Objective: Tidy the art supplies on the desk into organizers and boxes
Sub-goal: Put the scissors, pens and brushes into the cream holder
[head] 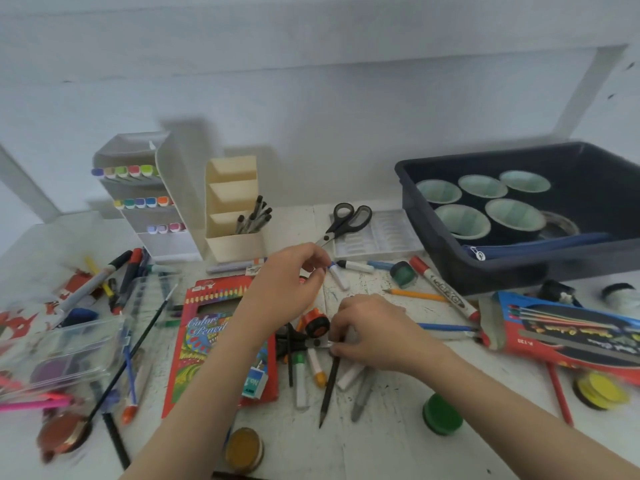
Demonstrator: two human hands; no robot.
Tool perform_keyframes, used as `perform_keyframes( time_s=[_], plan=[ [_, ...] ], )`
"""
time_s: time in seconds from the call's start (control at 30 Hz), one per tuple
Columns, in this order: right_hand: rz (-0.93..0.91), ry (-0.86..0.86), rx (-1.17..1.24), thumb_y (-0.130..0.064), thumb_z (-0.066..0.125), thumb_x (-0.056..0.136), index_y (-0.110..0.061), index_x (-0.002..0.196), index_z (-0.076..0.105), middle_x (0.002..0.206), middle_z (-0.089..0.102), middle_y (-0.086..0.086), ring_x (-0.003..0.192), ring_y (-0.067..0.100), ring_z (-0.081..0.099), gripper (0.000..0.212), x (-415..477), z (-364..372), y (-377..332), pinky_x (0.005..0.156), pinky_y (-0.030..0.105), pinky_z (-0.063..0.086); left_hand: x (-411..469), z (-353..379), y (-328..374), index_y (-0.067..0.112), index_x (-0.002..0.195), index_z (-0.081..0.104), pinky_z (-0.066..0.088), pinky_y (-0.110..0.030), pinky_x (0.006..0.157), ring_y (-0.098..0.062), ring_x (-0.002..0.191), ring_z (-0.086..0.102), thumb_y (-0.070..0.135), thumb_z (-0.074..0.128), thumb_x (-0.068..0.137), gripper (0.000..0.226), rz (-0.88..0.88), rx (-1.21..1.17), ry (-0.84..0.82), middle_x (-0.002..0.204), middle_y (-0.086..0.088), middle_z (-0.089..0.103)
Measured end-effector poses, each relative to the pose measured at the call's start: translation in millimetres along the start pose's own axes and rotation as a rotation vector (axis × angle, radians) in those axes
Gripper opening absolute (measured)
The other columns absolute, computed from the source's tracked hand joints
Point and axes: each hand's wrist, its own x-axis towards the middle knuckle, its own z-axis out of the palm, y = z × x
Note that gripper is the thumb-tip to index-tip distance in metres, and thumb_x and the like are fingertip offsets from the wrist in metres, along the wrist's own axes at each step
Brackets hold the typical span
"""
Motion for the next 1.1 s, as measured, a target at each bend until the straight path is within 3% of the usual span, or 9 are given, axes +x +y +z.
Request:
perform_keyframes(
  time_s=[0.1, 0.23, 0.37, 0.43, 0.57, 0.67, 0.8, 0.97, 1.1],
  plan=[
    [-0.053, 0.059, 0.02, -0.036, 0.06, 0.083, -0.024, 0.086, 0.068, 0.082, 0.054, -0.009, 0.081, 0.011, 0.05, 0.014, 0, 3, -3, 0.068, 0.022, 0.028, -2, -5, -2, 0.033, 0.088, 0.062, 0.041, -0.009, 0.07, 0.009, 0.084, 0.057, 0.01, 0.053, 0.089, 0.025, -0.116, -0.041, -0.046, 0.087, 0.016, 0.066],
    [-0.02, 0.21, 0.306, -0.031, 0.064, 0.082, -0.025, 0.08, 0.068, 0.078, 0.058, -0.015, 0.077, 0.002, 0.053, 0.007, 4, -12, -7, 0.068, 0.017, 0.039, -7, -18, 4, 0.03, 0.09, 0.069, 0.054, -0.026, 0.083, -0.004, 0.086, 0.067, 0.008, 0.051, 0.093, 0.028, -0.21, -0.273, -0.115, 0.084, 0.011, 0.073],
    [0.01, 0.405, 0.524, -0.016, 0.069, 0.081, -0.019, 0.068, 0.066, 0.066, 0.06, -0.013, 0.066, 0.0, 0.053, 0.014, 13, -36, -10, 0.063, 0.011, 0.037, -12, -29, 6, 0.02, 0.108, 0.069, 0.053, -0.023, 0.082, -0.015, 0.092, 0.069, 0.023, 0.064, 0.087, 0.022, -0.199, -0.502, -0.352, 0.093, -0.003, 0.074],
    [0.025, 0.441, 0.569, -0.019, 0.067, 0.083, -0.025, 0.069, 0.064, 0.066, 0.059, -0.014, 0.065, -0.001, 0.053, 0.016, 20, -47, -12, 0.062, 0.01, 0.038, -12, -29, 7, 0.013, 0.107, 0.069, 0.052, -0.023, 0.086, -0.018, 0.097, 0.069, 0.014, 0.07, 0.082, 0.025, -0.202, -0.535, -0.4, 0.096, -0.007, 0.074],
    [0.007, 0.429, 0.616, -0.027, 0.063, 0.086, -0.026, 0.088, 0.067, 0.078, 0.065, -0.012, 0.073, 0.001, 0.058, 0.004, 31, -63, -13, 0.067, 0.015, 0.043, -9, -27, 16, 0.013, 0.088, 0.071, 0.053, -0.018, 0.071, -0.015, 0.081, 0.071, -0.005, 0.066, 0.08, 0.02, -0.204, -0.637, -0.171, 0.082, -0.007, 0.074],
    [0.079, 0.232, 0.697, -0.046, 0.06, 0.085, -0.036, 0.106, 0.058, 0.094, 0.068, -0.01, 0.083, 0.003, 0.065, 0.023, 37, -66, -10, 0.074, 0.024, 0.053, -1, -34, 20, 0.011, 0.088, 0.069, 0.054, -0.019, 0.064, -0.015, 0.075, 0.071, 0.002, 0.067, 0.076, 0.015, -0.193, -0.782, 0.125, 0.078, -0.006, 0.074],
    [0.135, 0.066, 0.803, -0.038, 0.055, 0.091, -0.023, 0.095, 0.064, 0.088, 0.074, -0.006, 0.074, 0.011, 0.071, 0.018, 47, -58, -18, 0.067, 0.026, 0.055, 16, -51, 23, 0.009, 0.094, 0.066, 0.056, -0.022, 0.072, -0.014, 0.082, 0.071, 0.003, 0.06, 0.084, 0.013, -0.213, -0.866, 0.404, 0.083, -0.003, 0.074],
    [0.062, 0.273, 1.148, -0.02, 0.052, 0.096, -0.021, 0.097, 0.064, 0.083, 0.074, -0.003, 0.066, 0.019, 0.071, 0.013, 81, -62, -40, 0.058, 0.022, 0.056, 42, -72, 23, 0.015, 0.093, 0.065, 0.054, -0.028, 0.072, -0.012, 0.081, 0.069, 0.009, 0.056, 0.091, 0.011, -0.239, -0.915, 0.448, 0.087, 0.002, 0.074],
    [0.033, 0.468, 1.048, -0.013, 0.051, 0.096, -0.013, 0.094, 0.067, 0.073, 0.072, -0.001, 0.062, 0.015, 0.069, 0.016, 123, -83, -45, 0.058, 0.022, 0.055, 70, -89, 14, 0.008, 0.101, 0.062, 0.047, -0.034, 0.086, -0.018, 0.09, 0.061, 0.011, 0.051, 0.094, 0.013, -0.357, -1.101, 0.436, 0.091, -0.004, 0.068]
  ],
)
